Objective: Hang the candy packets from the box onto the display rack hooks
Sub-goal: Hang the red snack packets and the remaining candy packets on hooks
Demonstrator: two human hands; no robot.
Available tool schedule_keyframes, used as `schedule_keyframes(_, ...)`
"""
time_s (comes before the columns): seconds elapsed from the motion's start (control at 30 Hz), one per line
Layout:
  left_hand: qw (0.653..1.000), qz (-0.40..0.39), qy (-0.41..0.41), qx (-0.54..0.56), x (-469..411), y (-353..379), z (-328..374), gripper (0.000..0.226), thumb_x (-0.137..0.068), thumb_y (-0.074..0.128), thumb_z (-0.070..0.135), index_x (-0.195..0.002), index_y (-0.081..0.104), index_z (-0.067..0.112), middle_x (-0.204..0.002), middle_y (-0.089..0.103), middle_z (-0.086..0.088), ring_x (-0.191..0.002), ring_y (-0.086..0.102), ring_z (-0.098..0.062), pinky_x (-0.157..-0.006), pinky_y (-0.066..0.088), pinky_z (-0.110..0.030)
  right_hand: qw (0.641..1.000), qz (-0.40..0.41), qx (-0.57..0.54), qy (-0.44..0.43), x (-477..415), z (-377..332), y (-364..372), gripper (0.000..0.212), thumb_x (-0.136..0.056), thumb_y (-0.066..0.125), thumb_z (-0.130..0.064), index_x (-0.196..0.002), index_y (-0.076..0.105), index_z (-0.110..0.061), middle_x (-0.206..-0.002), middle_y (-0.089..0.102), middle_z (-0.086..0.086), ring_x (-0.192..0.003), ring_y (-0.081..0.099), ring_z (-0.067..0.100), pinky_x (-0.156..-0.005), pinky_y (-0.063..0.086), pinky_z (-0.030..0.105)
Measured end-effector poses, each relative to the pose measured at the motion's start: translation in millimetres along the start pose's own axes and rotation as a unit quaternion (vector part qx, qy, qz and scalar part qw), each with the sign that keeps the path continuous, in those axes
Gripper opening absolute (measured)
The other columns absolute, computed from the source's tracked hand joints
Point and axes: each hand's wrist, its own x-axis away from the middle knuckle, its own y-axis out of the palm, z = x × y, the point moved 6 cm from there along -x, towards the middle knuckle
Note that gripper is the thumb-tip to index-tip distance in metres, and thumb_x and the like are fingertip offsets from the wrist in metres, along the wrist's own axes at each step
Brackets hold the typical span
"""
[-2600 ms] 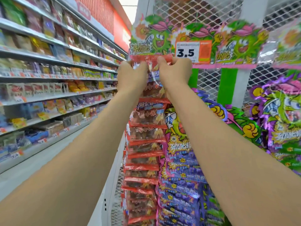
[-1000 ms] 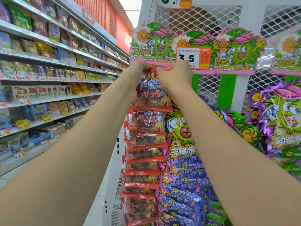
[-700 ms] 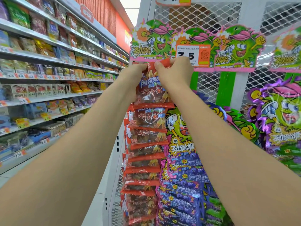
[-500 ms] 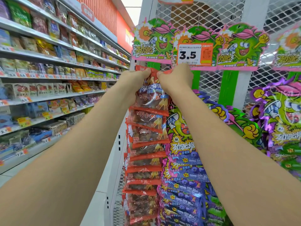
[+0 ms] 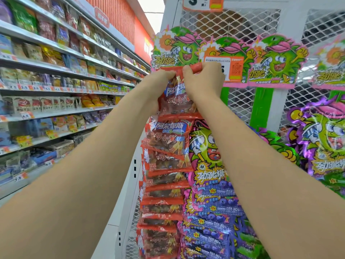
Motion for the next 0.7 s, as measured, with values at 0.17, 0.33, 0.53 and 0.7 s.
schedule_keyframes(0.17,1.000,-0.011,-0.014,0.024,0.7,1.6,-2.6,0.020,-0.102,0.057,0.027,-0.094,0.065,0.012,-0.086,0.074,-0.013,-0.074,0.072,-0.033,-0.080,0.064,-0.056,0.998,-0.038,0.009,0.040,-3.2,7.7,5.2,0.033,-0.087,0.076,-0.042,-0.088,0.068,-0.010,-0.078,0.066,0.000,-0.078,0.067,0.023,-0.064,0.053,0.033)
schedule_keyframes(0.33,1.000,0.007,-0.006,0.011,4.1,-0.9,-7.3,0.021,-0.096,0.064,0.028,-0.107,0.071,0.012,-0.094,0.078,-0.013,-0.084,0.078,-0.036,-0.086,0.057,-0.071,0.996,-0.069,0.041,0.046,6.8,16.3,7.5,0.034,-0.086,0.075,-0.035,-0.065,0.057,-0.016,-0.058,0.056,0.000,-0.061,0.062,0.023,-0.058,0.051,0.034)
schedule_keyframes(0.53,0.999,0.024,-0.003,0.037,2.2,-3.8,-10.7,0.017,-0.103,0.058,0.023,-0.097,0.067,0.011,-0.089,0.075,-0.015,-0.084,0.076,-0.037,-0.085,0.056,-0.074,0.998,-0.054,0.029,-0.021,15.0,4.1,1.9,0.029,-0.092,0.071,-0.040,-0.079,0.075,-0.014,-0.075,0.071,0.002,-0.075,0.070,0.023,-0.064,0.049,0.030)
schedule_keyframes(0.7,0.998,0.042,-0.013,0.049,-0.8,-5.8,-12.9,0.019,-0.106,0.057,0.025,-0.097,0.066,0.011,-0.096,0.072,-0.015,-0.089,0.073,-0.035,-0.094,0.053,-0.073,0.998,-0.058,-0.025,0.002,13.6,-2.8,7.9,0.032,-0.096,0.071,-0.035,-0.069,0.067,-0.019,-0.063,0.061,-0.006,-0.062,0.060,0.016,-0.059,0.043,0.027)
